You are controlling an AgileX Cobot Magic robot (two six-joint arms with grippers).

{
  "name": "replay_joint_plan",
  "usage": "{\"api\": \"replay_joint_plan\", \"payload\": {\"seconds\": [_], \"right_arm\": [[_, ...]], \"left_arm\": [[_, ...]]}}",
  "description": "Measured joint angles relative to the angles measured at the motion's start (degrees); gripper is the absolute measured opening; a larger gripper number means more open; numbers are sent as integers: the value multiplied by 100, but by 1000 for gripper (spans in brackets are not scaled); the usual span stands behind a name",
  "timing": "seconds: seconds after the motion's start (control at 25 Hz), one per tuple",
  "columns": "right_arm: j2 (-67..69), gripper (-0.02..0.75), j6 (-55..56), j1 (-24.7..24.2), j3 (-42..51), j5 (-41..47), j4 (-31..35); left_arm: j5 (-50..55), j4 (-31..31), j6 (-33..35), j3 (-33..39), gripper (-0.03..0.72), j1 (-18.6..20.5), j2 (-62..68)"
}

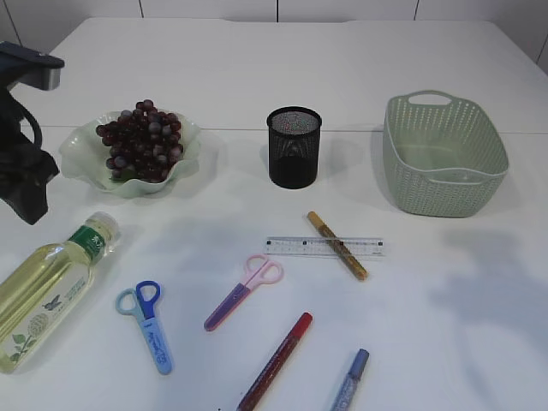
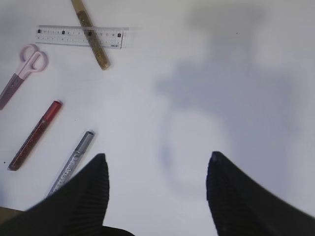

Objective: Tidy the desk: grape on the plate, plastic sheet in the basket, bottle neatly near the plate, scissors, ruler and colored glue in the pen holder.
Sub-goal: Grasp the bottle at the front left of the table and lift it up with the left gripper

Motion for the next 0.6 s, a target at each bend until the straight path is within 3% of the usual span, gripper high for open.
{"api": "replay_joint_plan", "payload": {"seconds": [0.24, 0.6], "right_arm": [[0, 490, 0, 0, 0, 0, 0], [0, 490, 2, 0, 0, -11, 0]], "left_arm": [[-35, 342, 0, 0, 603, 0, 535], [-314, 318, 0, 152, 612, 65, 1032]]}}
